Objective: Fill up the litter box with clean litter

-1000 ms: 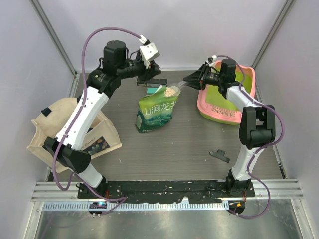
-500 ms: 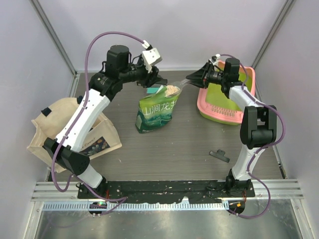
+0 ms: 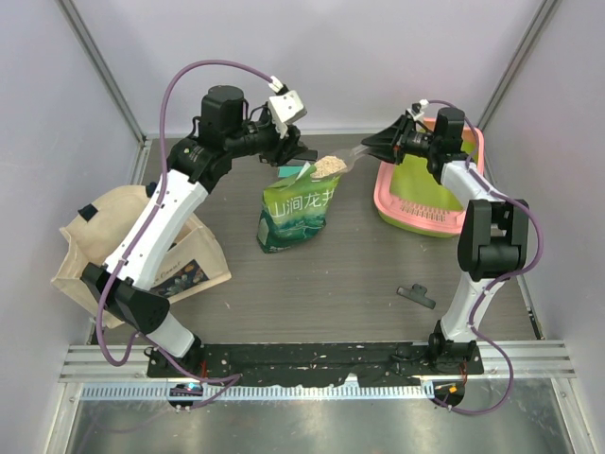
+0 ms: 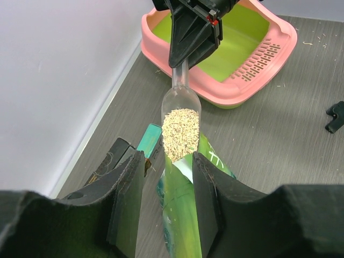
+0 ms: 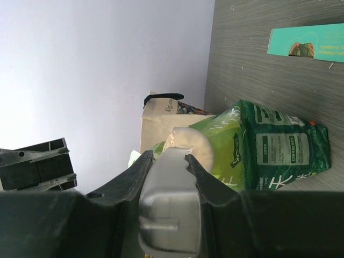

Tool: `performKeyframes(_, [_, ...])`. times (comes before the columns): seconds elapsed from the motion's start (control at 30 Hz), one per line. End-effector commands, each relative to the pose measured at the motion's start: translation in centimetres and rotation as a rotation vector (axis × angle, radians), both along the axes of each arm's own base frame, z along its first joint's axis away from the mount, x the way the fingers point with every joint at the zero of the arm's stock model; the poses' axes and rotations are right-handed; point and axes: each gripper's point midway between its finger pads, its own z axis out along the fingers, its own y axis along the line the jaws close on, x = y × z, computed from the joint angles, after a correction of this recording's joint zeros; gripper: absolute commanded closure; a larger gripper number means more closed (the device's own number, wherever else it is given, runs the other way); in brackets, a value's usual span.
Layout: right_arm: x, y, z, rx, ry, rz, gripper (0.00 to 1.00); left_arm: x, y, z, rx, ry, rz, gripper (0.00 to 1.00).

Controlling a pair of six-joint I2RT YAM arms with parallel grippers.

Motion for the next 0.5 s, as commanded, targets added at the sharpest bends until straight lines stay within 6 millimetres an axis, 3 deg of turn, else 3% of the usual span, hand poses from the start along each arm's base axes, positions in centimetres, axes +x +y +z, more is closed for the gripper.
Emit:
performKeyframes(0.0, [0.4,-0.3,2.1,-0.008,-0.084,-0.011,0.99,-0.8,0.5,2.6,-0.033,-0.065,0.006,0.56])
performKeyframes(0.47, [0.6,-1.2,3.0,-0.003,-0.096,-0.027,0.99,-0.8,0.5,2.5,-0.028,-0.069,0.007,0.56])
